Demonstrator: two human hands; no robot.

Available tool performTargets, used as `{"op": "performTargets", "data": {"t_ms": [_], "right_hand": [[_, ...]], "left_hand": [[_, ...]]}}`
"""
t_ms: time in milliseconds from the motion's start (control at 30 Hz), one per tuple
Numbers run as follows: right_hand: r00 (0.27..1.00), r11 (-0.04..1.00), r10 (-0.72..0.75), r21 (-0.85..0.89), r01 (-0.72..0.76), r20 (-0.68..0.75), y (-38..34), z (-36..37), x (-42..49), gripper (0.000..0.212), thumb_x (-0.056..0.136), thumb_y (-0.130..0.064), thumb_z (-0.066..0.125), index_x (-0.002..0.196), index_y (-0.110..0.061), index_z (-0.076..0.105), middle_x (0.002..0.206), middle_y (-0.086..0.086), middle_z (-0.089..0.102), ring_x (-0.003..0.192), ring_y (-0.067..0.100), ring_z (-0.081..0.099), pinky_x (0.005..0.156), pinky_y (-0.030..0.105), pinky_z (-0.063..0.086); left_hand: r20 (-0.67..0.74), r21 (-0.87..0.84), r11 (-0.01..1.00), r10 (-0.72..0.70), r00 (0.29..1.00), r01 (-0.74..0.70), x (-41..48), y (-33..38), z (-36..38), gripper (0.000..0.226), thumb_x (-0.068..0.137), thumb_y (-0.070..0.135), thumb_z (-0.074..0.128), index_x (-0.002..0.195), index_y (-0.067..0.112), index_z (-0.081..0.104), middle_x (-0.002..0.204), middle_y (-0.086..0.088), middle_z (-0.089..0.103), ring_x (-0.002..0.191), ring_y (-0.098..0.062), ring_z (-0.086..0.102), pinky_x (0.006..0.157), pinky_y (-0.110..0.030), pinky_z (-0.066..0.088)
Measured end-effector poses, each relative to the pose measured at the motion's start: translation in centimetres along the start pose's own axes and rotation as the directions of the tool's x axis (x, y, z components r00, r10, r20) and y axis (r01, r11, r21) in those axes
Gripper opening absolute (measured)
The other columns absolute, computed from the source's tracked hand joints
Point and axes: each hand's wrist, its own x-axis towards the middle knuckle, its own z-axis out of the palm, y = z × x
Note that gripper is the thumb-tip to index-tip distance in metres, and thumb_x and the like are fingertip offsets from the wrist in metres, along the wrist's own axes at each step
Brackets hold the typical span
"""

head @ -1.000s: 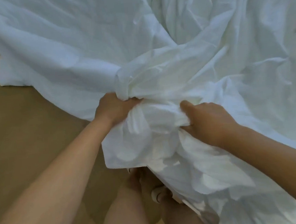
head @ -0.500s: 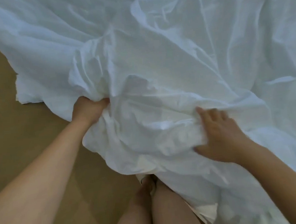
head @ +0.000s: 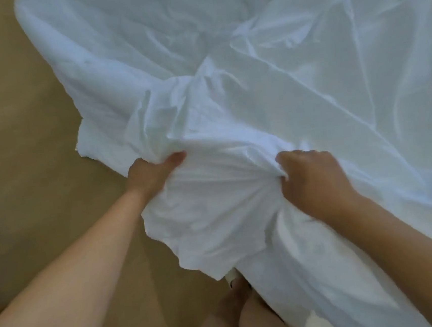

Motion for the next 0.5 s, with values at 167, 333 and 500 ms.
{"op": "performTargets", "data": {"t_ms": [167,333,500], "right_hand": [[0.98,0.996,0.091,0.021,-0.089,-0.178,7.7,-7.0,-7.3,0.02,0.072,-0.021,0.039,0.071,-0.012,0.056,0.052,0.005,0.052,0.044,0.03,0.055,0.046,0.031,0.042],[0.889,0.887,0.458,-0.064,-0.458,-0.019,6.2,-2.8,-1.6,0.018,0.085,-0.008,0.054,0.101,-0.003,0.059,0.104,0.016,0.063,0.098,0.035,0.056,0.072,0.039,0.04],[0.885,0.921,0.365,-0.029,-0.389,-0.291,-1.1,0.6,2.3,0.083,0.063,-0.005,0.058,0.142,-0.004,0.032,0.129,0.023,0.044,0.118,0.042,0.039,0.099,0.051,0.028]], "left_hand": [[-0.1,0.401,0.915,0.09,0.991,-0.042,5.6,4.6,-3.7,0.106,0.033,0.103,0.037,0.08,0.012,0.061,0.081,0.002,0.062,0.073,-0.024,0.06,0.067,-0.036,0.046],[0.101,0.464,0.869,0.138,0.985,-0.169,8.6,6.2,1.1,0.098,0.046,0.096,0.043,0.099,0.015,0.064,0.1,-0.007,0.067,0.084,-0.027,0.061,0.07,-0.032,0.04],[0.11,0.313,0.919,0.213,0.971,-0.237,11.1,4.3,2.0,0.084,0.063,0.082,0.058,0.118,0.018,0.062,0.118,-0.007,0.065,0.103,-0.028,0.061,0.078,-0.032,0.041]]}}
